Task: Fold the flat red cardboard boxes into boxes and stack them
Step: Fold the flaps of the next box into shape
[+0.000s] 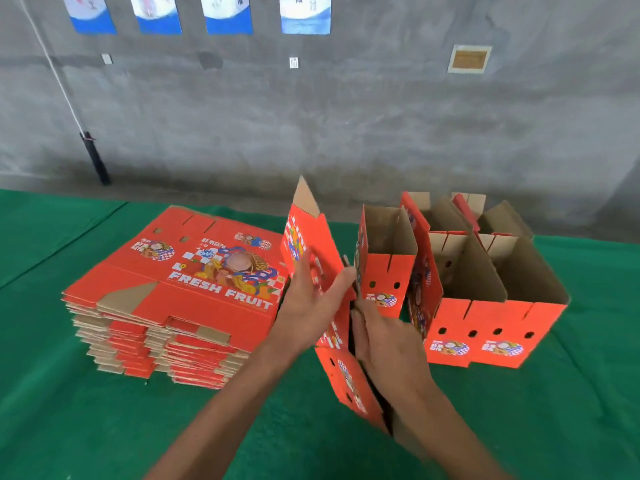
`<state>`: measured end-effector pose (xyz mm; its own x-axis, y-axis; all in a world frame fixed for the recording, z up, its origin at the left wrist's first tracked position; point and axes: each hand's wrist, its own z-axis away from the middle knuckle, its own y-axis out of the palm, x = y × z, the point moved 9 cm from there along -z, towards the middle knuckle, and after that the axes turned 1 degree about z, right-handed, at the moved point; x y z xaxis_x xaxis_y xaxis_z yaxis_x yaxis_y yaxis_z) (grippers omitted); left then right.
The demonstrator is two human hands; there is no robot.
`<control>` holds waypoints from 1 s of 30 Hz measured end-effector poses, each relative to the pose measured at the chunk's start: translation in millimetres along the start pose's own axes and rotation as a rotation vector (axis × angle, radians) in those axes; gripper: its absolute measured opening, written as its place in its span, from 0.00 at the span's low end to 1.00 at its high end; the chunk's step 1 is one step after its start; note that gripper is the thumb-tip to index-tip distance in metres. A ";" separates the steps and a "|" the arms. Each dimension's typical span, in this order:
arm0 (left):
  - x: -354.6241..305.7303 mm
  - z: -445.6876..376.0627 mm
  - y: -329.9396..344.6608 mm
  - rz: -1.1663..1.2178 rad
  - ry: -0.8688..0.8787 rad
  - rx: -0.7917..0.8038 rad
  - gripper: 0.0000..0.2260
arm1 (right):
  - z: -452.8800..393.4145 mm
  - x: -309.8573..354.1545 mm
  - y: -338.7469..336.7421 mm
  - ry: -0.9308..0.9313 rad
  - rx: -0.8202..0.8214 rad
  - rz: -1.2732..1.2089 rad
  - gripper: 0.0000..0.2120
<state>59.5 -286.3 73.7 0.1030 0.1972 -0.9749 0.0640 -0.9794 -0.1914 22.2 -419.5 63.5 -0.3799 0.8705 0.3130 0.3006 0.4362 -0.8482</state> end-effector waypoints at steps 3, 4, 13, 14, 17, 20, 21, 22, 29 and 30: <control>-11.6 13.9 24.0 -0.082 0.032 0.005 0.45 | 10.2 -7.8 -19.4 -0.002 0.045 -0.092 0.12; -16.5 17.6 31.0 -0.147 0.052 0.009 0.47 | 15.4 -11.2 -27.4 -0.010 0.043 -0.138 0.11; -17.6 50.8 62.4 -0.296 0.142 -0.024 0.40 | 43.6 -64.6 -54.9 0.104 0.081 -0.292 0.20; -12.1 55.6 68.4 -0.310 0.112 -0.021 0.40 | 46.0 -65.6 -55.4 0.119 0.078 -0.302 0.20; 15.6 67.5 89.0 -0.283 -0.074 0.117 0.39 | 50.9 -71.6 -55.2 0.212 0.070 -0.342 0.20; 24.6 68.7 90.5 -0.298 -0.134 0.207 0.28 | 57.4 -81.5 -52.6 0.321 0.110 -0.305 0.21; 24.1 67.3 87.8 -0.339 -0.121 0.223 0.26 | 58.5 -87.3 -54.2 0.349 0.124 -0.246 0.20; 25.3 65.9 84.7 -0.358 -0.117 0.242 0.24 | 59.3 -94.5 -57.5 0.375 0.139 -0.154 0.19; 57.1 46.0 38.2 -0.066 -0.407 0.585 0.17 | 71.8 -142.8 -121.4 0.632 0.096 0.180 0.15; 62.7 40.4 33.2 -0.074 -0.429 0.612 0.16 | 80.2 -147.8 -128.0 0.666 0.063 0.193 0.14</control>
<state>28.0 -308.1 1.6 -0.2837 0.3524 -0.8918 -0.5206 -0.8376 -0.1654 -30.4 -622.3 91.6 0.2987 0.8946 0.3322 0.2495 0.2628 -0.9320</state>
